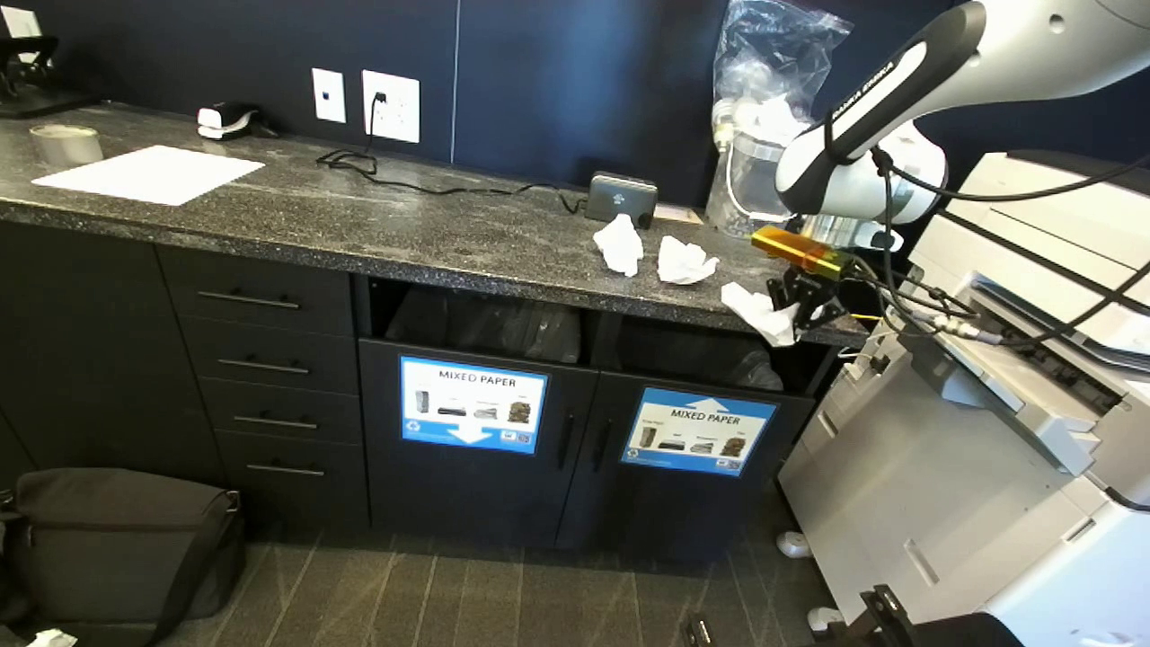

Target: Pick up two paper trash from the base top and put them in the mixed paper bin on the left

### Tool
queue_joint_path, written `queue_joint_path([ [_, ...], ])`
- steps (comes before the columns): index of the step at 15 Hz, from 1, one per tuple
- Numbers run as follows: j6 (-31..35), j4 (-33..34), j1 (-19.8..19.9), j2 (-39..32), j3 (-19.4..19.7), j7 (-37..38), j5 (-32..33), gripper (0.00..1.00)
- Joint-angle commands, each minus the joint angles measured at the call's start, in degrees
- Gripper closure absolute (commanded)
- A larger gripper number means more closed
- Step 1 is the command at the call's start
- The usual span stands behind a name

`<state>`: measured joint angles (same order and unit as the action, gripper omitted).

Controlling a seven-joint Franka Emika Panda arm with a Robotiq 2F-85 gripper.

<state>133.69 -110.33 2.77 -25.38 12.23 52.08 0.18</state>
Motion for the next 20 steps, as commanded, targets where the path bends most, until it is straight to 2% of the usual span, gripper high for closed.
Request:
queue_joint_path([
  [1, 8.1, -14.3, -3.2, 9.0, -0.8, -3.3, 4.7, 0.93],
  [5, 14.0, -27.6, -6.3, 16.0, -3.0, -6.6, 9.3, 0.93],
  [7, 18.1, -34.3, -7.9, 19.6, -4.0, -5.8, 12.9, 0.93],
  [9, 20.2, -40.9, -10.0, 23.6, -4.2, -2.6, 21.0, 0.92],
  [11, 20.7, -44.8, -10.4, 26.6, -5.0, 0.5, 30.4, 0.93],
  [12, 20.2, -45.5, -12.3, 27.7, -3.6, 2.7, 35.5, 0.93],
  [13, 19.0, -46.3, -12.2, 29.8, -3.8, 4.7, 40.5, 0.93],
  [14, 18.6, -46.3, -8.7, 30.7, -7.1, 6.1, 45.4, 0.93],
  [15, 19.2, -46.1, -10.3, 31.1, -4.6, 7.3, 50.4, 0.91],
  [17, 21.8, -44.8, -8.1, 31.4, -3.9, 9.1, 60.1, 0.91],
  [20, 28.3, -40.4, -4.9, 27.4, -2.1, 13.3, 74.4, 0.92],
])
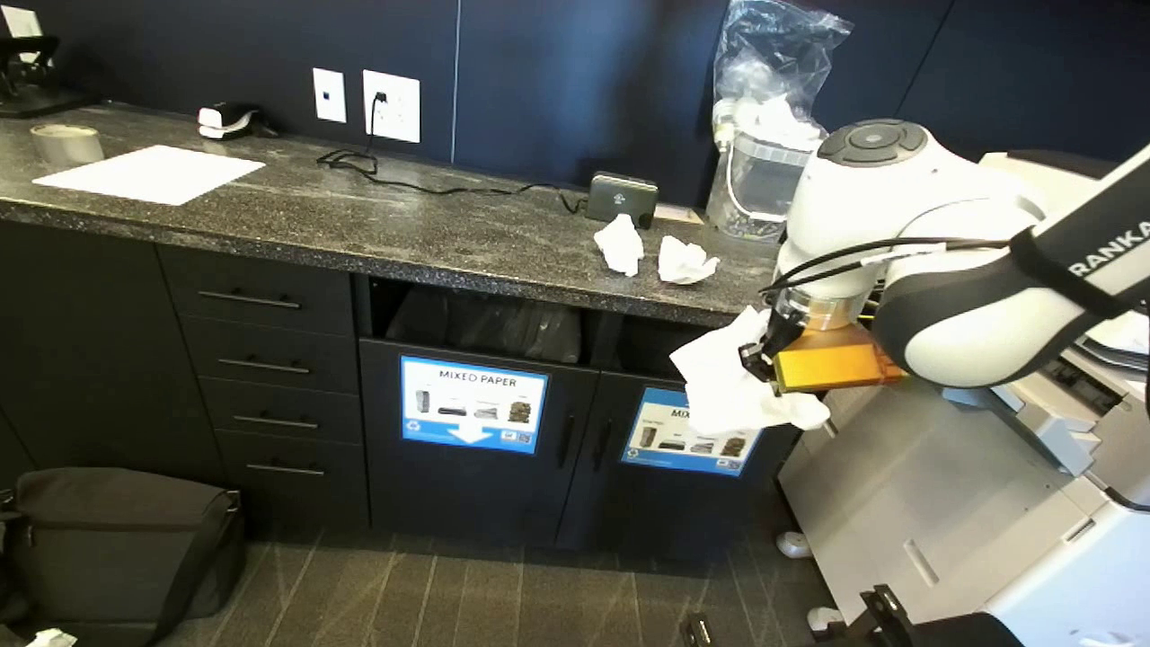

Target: Pick up two paper trash from the base top and put them in the mixed paper bin on the left

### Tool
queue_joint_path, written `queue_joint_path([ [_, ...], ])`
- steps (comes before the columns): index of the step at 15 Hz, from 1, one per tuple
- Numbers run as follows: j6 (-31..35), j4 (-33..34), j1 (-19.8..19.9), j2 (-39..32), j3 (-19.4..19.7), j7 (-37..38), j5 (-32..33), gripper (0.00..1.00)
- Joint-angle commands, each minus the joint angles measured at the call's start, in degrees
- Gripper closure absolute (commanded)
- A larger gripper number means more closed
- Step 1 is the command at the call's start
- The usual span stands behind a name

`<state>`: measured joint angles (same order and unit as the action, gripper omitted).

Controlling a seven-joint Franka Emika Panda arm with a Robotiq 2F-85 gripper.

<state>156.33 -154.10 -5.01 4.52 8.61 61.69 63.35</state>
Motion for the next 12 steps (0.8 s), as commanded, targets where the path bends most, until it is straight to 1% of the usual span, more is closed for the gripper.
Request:
queue_joint_path([
  [1, 7.2, 5.5, 3.8, -4.3, 1.7, 6.1, 16.0, 0.91],
  [4, 10.6, 13.5, 4.7, -11.0, 2.6, 16.4, 30.4, 0.92],
  [5, 12.3, 17.3, 4.7, -15.0, 2.8, 21.0, 35.0, 0.92],
  [6, 13.7, 20.1, 5.0, -18.5, 2.8, 25.7, 39.0, 0.93],
  [7, 15.4, 22.3, 5.4, -21.6, 2.5, 27.3, 40.3, 0.93],
  [8, 17.7, 23.7, 6.2, -24.8, 2.2, 26.4, 38.5, 0.93],
  [9, 20.9, 24.6, 7.2, -28.4, 1.8, 22.4, 34.8, 0.92],
  [10, 22.7, 26.0, 7.5, -32.1, 1.4, 21.0, 32.2, 0.93],
  [11, 23.1, 27.9, 7.3, -35.9, 1.2, 21.9, 30.7, 0.92],
  [12, 22.7, 28.8, 7.2, -37.6, 0.8, 22.7, 30.0, 0.93],
])
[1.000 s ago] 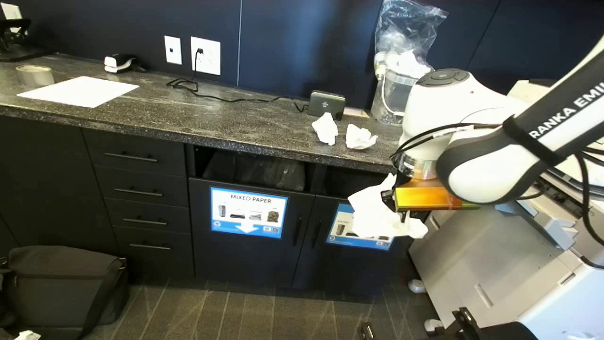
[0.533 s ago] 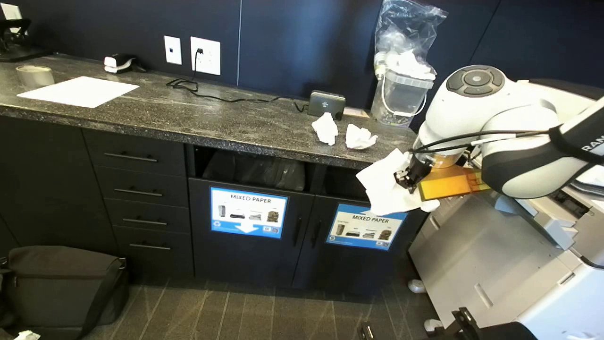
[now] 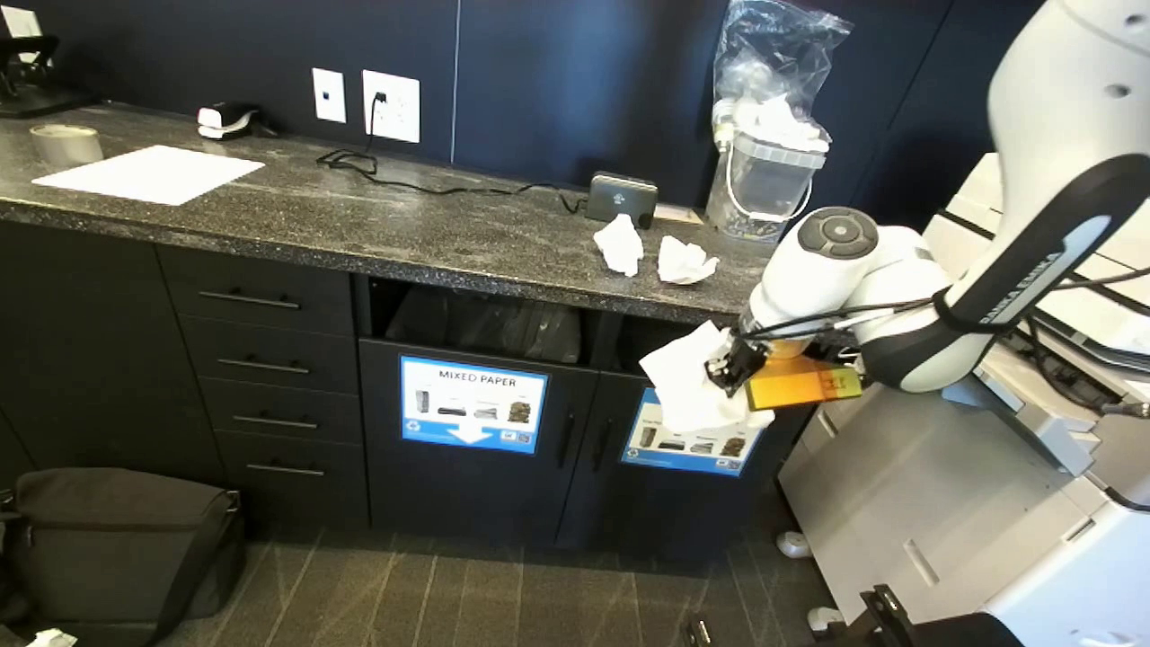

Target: Pick up two paper trash from the base top and put them in the mixed paper bin on the left

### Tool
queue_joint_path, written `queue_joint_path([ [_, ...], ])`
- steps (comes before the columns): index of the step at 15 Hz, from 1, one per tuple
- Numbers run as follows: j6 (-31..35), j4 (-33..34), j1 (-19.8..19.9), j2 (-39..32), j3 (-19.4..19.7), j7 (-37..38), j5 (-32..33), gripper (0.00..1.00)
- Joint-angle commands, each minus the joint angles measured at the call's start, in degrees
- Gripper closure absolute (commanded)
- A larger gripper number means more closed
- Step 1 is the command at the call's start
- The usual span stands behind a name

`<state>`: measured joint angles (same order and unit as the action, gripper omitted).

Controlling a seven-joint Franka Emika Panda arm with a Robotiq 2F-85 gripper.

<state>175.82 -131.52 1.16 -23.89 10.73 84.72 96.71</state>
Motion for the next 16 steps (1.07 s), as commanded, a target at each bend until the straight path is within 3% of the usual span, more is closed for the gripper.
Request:
queue_joint_path([
  [1, 3.3, 8.6, 1.2, -11.7, -1.7, 1.2, -2.7, 0.93],
  [5, 4.0, 16.2, 1.9, -17.9, -2.5, 7.2, 0.3, 0.93],
  [8, 3.7, 23.2, 3.0, -20.3, -3.5, 18.6, 8.7, 0.93],
  [11, -1.1, 30.1, 8.4, -22.0, -10.6, 31.8, 22.0, 0.93],
  [16, -11.0, 34.0, 18.2, -27.4, -23.7, 48.4, 45.2, 0.93],
])
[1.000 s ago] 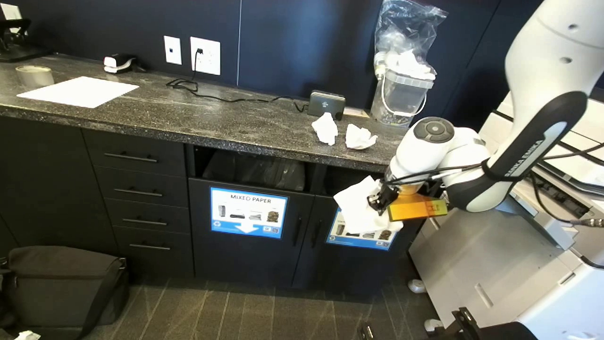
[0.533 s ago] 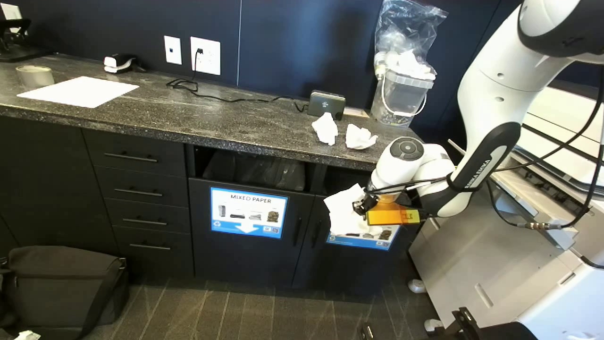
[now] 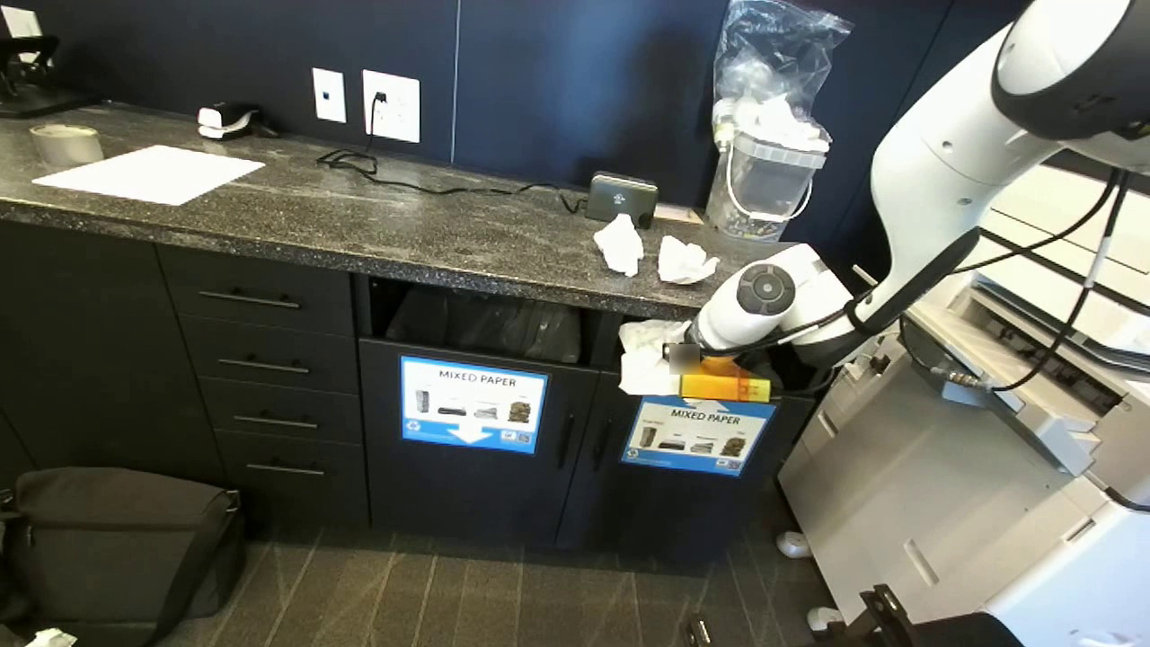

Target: Pick up two paper trash from the base top and put them in the mixed paper bin on the left

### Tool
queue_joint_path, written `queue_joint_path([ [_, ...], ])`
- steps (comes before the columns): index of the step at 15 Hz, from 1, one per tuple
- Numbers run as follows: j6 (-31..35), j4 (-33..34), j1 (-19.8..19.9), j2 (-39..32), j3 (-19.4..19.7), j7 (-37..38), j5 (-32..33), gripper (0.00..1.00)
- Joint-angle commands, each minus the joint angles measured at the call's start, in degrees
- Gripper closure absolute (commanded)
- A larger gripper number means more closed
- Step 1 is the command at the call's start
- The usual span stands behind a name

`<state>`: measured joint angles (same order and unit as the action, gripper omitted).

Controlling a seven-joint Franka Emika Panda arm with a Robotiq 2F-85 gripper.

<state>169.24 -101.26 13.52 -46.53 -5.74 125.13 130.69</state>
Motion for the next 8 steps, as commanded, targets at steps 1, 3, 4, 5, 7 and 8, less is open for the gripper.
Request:
queue_joint_path([
  [1, -7.0, 3.3, 7.2, -5.9, -8.8, 10.7, 16.0, 0.93],
  [3, -12.6, 3.5, 10.4, -8.7, -13.0, 4.4, 14.0, 0.93],
  [4, -15.4, 2.7, 9.6, -9.0, -12.1, 5.1, 14.4, 0.92],
  [5, -18.0, 1.8, 8.9, -9.0, -11.5, 3.1, 13.9, 0.93],
  [7, -21.4, -1.2, 5.5, -6.1, -8.4, 4.3, 13.7, 0.93],
  [8, -24.1, -2.4, 4.2, -5.5, -7.5, 4.0, 13.6, 0.92],
])
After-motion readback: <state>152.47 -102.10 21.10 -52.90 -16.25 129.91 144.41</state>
